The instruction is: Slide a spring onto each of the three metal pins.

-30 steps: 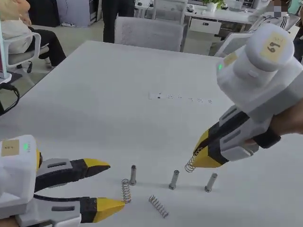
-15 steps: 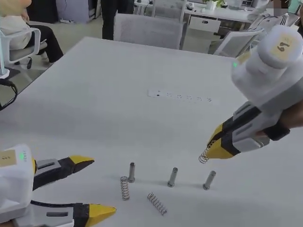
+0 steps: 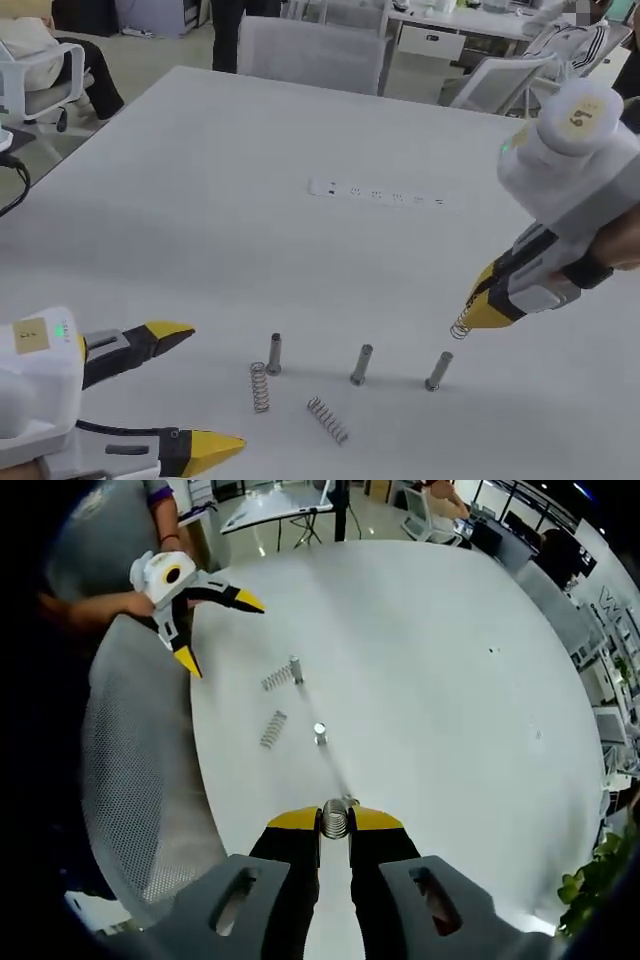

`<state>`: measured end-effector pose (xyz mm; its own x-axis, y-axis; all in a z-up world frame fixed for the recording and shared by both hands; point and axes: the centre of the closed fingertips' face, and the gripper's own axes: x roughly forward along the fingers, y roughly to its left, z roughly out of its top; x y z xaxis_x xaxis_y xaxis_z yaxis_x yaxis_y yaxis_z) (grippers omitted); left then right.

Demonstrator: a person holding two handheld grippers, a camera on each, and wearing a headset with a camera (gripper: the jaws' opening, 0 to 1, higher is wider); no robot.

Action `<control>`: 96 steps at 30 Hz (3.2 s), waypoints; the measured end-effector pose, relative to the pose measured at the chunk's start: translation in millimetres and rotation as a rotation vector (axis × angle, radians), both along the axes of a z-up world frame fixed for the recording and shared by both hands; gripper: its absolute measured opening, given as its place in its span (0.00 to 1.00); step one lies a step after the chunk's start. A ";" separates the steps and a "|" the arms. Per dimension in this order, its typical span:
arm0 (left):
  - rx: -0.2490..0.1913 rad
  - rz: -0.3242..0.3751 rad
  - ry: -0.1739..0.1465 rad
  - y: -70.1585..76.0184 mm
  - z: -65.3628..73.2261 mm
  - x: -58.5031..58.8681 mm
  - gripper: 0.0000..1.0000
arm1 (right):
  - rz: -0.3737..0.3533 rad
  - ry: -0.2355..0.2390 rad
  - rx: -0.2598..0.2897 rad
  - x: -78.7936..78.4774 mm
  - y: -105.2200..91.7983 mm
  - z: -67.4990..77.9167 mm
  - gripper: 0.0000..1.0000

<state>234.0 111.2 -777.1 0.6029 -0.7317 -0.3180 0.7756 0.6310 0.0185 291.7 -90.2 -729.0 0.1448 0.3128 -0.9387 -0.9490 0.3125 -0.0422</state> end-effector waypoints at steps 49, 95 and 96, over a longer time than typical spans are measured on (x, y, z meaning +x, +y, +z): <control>0.030 -0.028 -0.005 -4.9 4.4 -0.5 0.68 | -0.069 0.064 -0.068 19.2 -4.9 -75.2 0.08; 0.036 -0.029 0.002 -3.6 2.9 -2.8 0.64 | -0.103 0.028 -0.011 27.5 -1.2 -97.2 0.20; 0.035 -0.029 0.001 -3.7 3.0 -2.8 0.64 | -0.102 0.022 -0.007 27.2 -1.8 -95.5 0.21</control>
